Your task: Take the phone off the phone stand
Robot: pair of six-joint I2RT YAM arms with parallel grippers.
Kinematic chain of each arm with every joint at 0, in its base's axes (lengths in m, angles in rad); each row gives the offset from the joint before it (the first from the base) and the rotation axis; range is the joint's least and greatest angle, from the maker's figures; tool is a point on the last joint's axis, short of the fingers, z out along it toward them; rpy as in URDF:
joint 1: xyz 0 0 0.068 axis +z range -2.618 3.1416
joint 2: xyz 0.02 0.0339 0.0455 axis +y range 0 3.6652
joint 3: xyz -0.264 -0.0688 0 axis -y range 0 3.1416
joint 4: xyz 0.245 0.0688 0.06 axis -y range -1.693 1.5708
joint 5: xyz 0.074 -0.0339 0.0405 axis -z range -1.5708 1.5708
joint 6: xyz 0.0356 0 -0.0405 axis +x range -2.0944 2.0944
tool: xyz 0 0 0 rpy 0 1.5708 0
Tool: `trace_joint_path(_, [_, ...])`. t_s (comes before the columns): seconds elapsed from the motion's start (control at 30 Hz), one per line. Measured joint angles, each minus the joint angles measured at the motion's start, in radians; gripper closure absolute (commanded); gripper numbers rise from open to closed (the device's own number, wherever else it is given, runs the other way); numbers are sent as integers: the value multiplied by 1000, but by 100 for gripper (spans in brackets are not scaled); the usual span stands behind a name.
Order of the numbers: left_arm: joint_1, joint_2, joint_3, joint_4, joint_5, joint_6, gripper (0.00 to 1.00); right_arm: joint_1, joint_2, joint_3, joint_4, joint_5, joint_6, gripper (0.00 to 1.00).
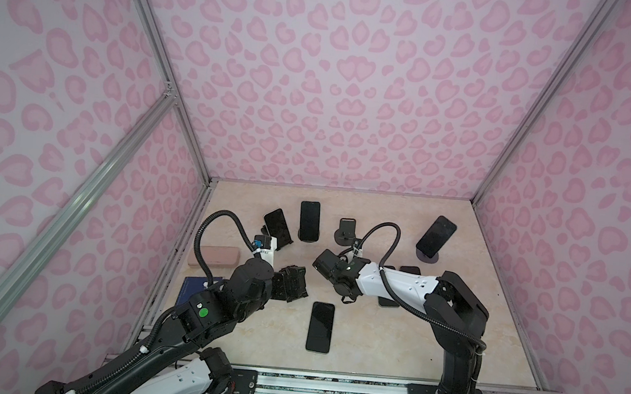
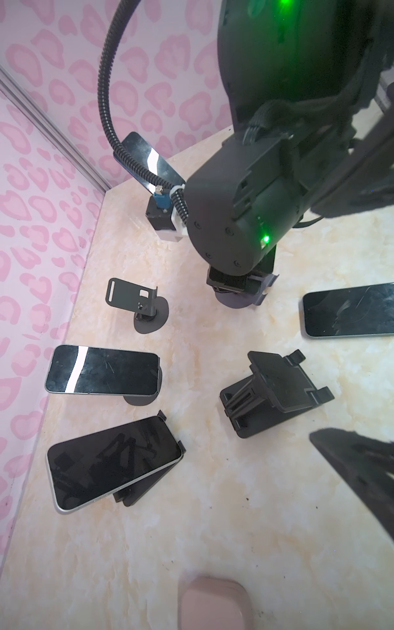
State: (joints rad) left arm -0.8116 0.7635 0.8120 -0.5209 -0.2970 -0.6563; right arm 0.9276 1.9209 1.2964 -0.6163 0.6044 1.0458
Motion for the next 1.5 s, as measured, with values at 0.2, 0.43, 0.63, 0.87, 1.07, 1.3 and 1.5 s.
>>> trace_joint_path(0.2, [0,35,19,0,-13,29,1,-2,-53,-81,43,-27,-66,11])
trace_joint_path(0.43, [0,55,43,3,2,47,1,-14,-163,-221,129,-120,-182,13])
trace_joint_path(0.63, [0,58,44,3,10,45,1,-45,-244,-301,213,-235,-314,13])
trace_joint_path(0.87, [0,83,71,0,25,27,0,-107,-243,-305,307,-364,-428,10])
trace_joint_path(1.07, [0,89,72,-1,39,-4,1,-103,-185,-277,304,-339,-381,25])
trace_joint_path(1.3, [0,84,72,-3,47,-33,2,-101,-204,-324,336,-320,-356,41])
trace_joint_path(1.5, [0,60,66,-5,47,-58,2,-101,-269,-359,365,-313,-364,45])
